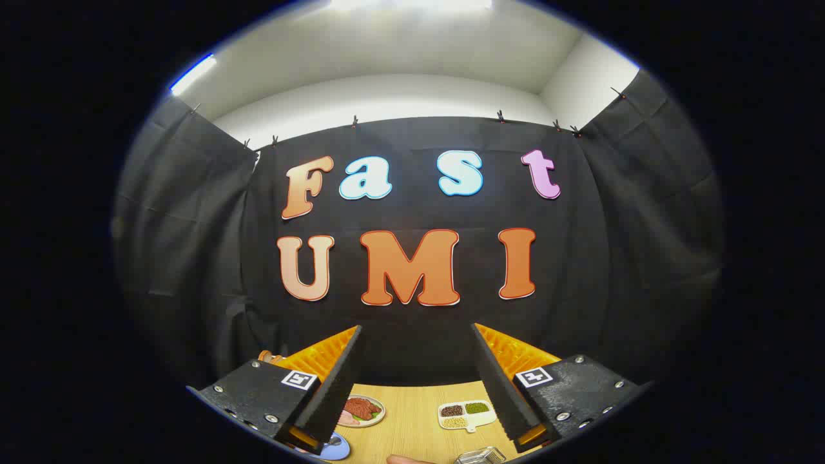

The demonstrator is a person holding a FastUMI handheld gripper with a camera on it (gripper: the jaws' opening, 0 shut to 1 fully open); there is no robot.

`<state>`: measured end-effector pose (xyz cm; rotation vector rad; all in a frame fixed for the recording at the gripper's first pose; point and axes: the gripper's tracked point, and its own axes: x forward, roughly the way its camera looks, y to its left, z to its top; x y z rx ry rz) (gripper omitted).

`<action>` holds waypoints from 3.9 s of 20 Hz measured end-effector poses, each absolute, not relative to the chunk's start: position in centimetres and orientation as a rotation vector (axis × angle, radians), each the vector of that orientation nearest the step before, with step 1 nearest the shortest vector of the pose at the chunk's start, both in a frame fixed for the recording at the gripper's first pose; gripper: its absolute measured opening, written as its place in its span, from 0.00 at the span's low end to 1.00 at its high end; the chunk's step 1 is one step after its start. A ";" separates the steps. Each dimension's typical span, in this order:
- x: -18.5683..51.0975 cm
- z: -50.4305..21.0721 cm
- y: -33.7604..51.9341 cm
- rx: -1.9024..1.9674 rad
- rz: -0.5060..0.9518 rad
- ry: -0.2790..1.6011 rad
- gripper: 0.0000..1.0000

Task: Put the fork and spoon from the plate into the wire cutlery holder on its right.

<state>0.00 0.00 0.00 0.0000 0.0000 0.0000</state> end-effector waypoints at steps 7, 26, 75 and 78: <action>0.5 0.3 0.5 0.003 -0.027 -0.009 0.95; 2.2 -8.1 8.5 -0.084 0.051 0.172 0.93; -12.3 -42.2 18.7 -0.053 0.136 1.654 0.08; -12.2 -40.3 16.8 -0.037 0.149 1.627 0.08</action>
